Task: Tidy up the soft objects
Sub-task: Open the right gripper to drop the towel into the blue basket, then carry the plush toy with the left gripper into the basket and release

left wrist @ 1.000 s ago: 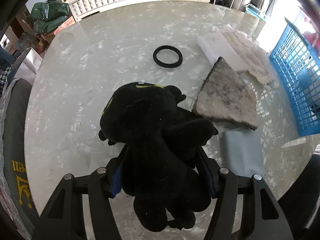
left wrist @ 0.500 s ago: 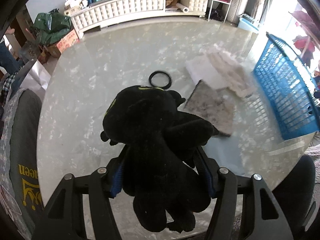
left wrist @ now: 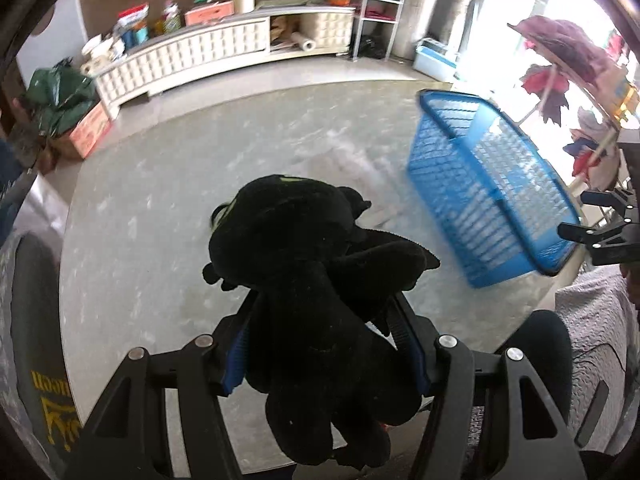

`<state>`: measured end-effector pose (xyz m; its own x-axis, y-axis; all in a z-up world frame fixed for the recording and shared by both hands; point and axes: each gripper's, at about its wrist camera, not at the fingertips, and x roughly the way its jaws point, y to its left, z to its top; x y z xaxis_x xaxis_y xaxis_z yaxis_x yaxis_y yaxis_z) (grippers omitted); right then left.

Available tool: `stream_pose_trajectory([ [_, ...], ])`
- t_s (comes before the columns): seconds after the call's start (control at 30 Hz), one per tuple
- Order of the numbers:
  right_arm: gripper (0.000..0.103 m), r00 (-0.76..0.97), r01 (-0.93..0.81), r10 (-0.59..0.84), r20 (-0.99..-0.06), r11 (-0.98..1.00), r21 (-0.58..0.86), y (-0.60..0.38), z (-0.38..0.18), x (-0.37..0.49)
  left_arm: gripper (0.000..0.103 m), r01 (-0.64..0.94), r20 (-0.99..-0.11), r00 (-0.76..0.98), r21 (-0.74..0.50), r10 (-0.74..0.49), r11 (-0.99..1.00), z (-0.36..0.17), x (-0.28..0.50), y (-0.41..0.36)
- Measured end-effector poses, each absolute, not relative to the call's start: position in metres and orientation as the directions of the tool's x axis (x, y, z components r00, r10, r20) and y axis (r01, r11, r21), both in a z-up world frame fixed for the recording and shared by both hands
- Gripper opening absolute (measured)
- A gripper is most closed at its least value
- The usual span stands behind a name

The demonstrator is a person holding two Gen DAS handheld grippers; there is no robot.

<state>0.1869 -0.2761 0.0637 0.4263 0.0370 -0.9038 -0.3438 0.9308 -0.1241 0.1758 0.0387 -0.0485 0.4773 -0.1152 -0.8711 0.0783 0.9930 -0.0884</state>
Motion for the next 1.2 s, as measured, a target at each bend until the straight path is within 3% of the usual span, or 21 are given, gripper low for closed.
stream_pose_trajectory([
  [0.67, 0.103, 0.430, -0.296, 0.076, -0.900, 0.953, -0.061, -0.306, 0.054, 0.186, 0.061, 0.428, -0.795, 0.541, -0.022, -0.276, 0.904, -0.011, 0.247, -0.075],
  [1.2, 0.103, 0.401, -0.221, 0.108, -0.910, 0.975, 0.019, -0.338, 0.035, 0.206, 0.061, 0.658, -0.876, 0.410, 0.092, -0.252, 0.748, -0.056, 0.287, -0.172],
])
